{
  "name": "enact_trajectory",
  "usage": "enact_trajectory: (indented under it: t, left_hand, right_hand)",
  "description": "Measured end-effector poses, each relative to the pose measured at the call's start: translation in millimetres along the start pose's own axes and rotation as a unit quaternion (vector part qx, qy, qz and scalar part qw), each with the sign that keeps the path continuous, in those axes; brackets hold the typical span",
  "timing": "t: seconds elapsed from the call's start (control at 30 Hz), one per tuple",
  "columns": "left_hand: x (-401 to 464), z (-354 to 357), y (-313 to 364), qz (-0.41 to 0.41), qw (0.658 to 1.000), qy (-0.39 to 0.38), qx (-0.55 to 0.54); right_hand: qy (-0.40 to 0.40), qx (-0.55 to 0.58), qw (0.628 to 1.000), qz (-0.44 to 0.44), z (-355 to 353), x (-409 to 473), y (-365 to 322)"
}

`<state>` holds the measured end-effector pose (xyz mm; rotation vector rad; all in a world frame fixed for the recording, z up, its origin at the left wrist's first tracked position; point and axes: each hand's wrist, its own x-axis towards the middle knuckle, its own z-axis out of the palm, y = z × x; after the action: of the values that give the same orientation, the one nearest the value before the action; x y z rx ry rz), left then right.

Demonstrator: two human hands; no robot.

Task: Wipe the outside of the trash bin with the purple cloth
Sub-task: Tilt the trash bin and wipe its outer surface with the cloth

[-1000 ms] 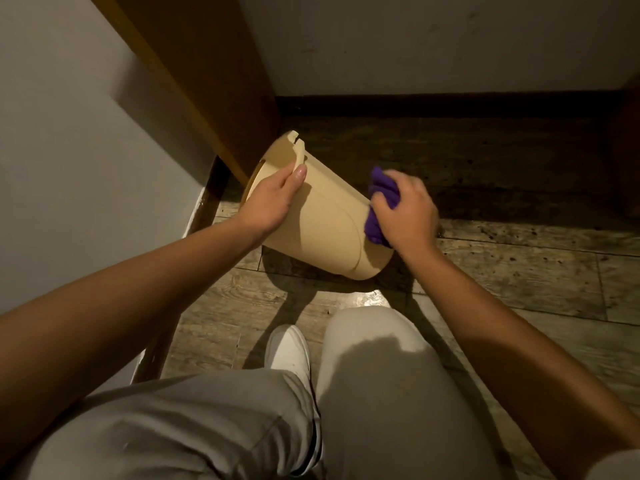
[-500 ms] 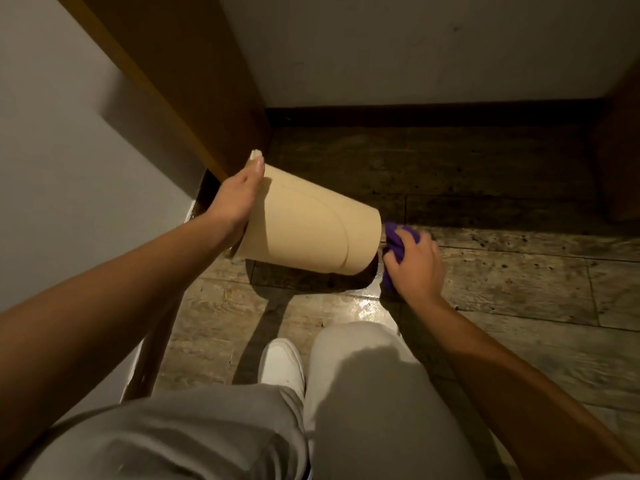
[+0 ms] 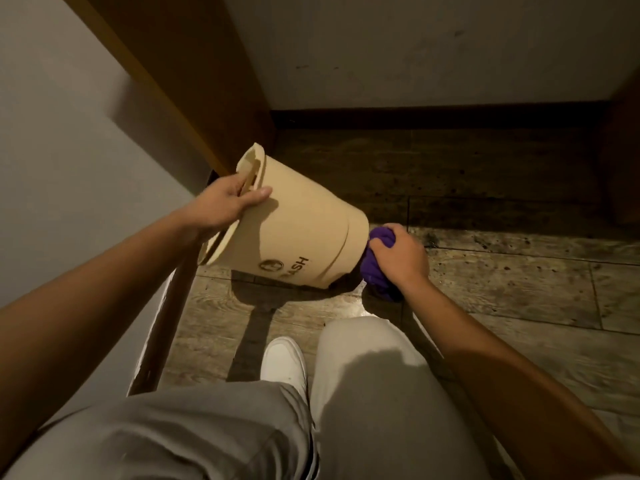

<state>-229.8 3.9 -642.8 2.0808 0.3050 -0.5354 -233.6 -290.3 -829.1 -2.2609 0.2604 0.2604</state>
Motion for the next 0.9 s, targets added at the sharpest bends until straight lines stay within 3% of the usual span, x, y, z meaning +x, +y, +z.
enact_trajectory:
  t: [0.1, 0.23, 0.37, 0.5, 0.57, 0.73, 0.8, 0.9]
  left_hand:
    - [-3, 7, -6, -0.037, 0.998, -0.042, -0.031]
    - [0, 9, -9, -0.043, 0.997, -0.004, -0.070]
    - [7, 17, -8, -0.038, 0.996, 0.041, -0.065]
    - [11, 18, -10, -0.053, 0.990, 0.094, -0.090]
    - [10, 12, -15, -0.069, 0.986, 0.096, -0.120]
    - [2, -6, -25, -0.079, 0.983, 0.126, -0.103]
    - [-2, -11, -20, -0.055, 0.987, 0.136, -0.061]
    - [-4, -6, -5, 0.001, 0.990, 0.134, 0.033]
  right_hand:
    - [-0.013, -0.004, 1.000, -0.004, -3, 1, -10]
    - [-0.031, 0.028, 0.998, -0.052, -3, 0, -31]
    - [-0.011, 0.054, 0.980, -0.193, 14, -6, -78]
    - [0.022, -0.092, 0.937, -0.336, 42, -17, -90]
    - [0.011, -0.144, 0.935, -0.325, 44, -17, -65]
    - [-0.077, -0.254, 0.959, -0.103, 23, -1, -21]
    - [-0.100, -0.253, 0.956, -0.110, 12, 7, -43]
    - [-0.206, -0.266, 0.924, -0.183, 10, 12, -108]
